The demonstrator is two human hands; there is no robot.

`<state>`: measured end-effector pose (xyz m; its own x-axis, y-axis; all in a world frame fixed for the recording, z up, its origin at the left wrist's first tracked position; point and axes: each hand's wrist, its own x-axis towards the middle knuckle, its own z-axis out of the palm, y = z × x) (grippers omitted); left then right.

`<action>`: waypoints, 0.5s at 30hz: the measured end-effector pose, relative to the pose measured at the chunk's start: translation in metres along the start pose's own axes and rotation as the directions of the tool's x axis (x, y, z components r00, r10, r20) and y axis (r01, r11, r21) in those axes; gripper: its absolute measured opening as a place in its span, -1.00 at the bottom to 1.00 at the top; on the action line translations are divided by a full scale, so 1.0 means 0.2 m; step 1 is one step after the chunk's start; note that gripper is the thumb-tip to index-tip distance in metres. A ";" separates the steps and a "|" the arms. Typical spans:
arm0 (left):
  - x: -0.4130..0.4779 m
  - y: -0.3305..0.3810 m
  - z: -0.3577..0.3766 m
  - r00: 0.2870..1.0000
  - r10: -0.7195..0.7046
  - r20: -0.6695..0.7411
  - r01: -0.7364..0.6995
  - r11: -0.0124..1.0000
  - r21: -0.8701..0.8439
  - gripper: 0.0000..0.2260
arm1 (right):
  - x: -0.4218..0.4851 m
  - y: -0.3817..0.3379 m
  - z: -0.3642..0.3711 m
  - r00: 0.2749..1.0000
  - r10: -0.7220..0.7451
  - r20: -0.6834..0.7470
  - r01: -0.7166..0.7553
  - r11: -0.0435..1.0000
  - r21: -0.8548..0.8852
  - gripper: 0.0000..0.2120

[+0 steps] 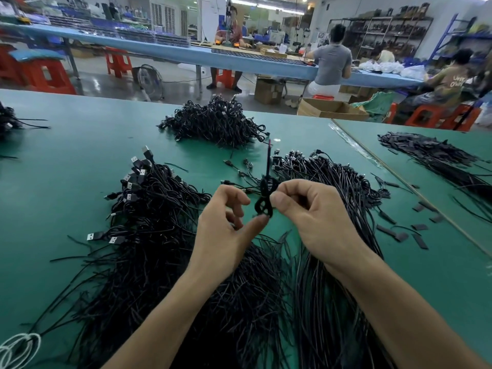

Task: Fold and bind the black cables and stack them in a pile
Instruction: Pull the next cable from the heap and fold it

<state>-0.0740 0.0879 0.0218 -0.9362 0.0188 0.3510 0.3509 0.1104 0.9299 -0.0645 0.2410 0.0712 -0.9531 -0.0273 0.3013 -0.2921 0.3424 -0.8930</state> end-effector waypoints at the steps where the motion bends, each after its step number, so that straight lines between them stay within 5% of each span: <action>1: 0.00 0.00 0.00 1.000 -0.011 -0.010 0.010 0.999 -0.031 -0.76 | 0.00 -0.01 0.01 1.000 -0.019 -0.001 0.019 1.000 -0.013 -0.89; 6: 0.02 0.01 -0.02 0.990 -0.134 0.031 0.137 0.939 -0.315 -0.87 | -0.06 -0.03 0.05 0.992 -0.067 0.111 0.083 0.986 -0.143 -0.91; 10: 0.03 0.07 -0.06 0.973 -0.204 0.105 0.226 0.762 -0.607 -0.73 | -0.09 0.00 0.06 0.984 -0.032 0.174 0.066 0.979 -0.195 -0.86; 12: 0.02 0.10 -0.08 0.974 -0.167 0.152 0.226 0.720 -0.656 -0.74 | -0.09 0.02 0.06 0.985 0.012 0.173 0.025 0.978 -0.208 -0.90; 15: 0.00 0.12 -0.07 0.978 -0.040 0.204 0.153 0.801 -0.578 -0.92 | -0.07 0.04 0.05 0.985 0.050 0.165 -0.022 0.986 -0.168 -0.84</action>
<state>-0.0651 0.0769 0.0451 -0.9340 0.2165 0.2841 0.1502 -0.4835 0.8623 -0.0539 0.2354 0.0560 -0.9665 -0.1646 0.1971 -0.2538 0.4960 -0.8304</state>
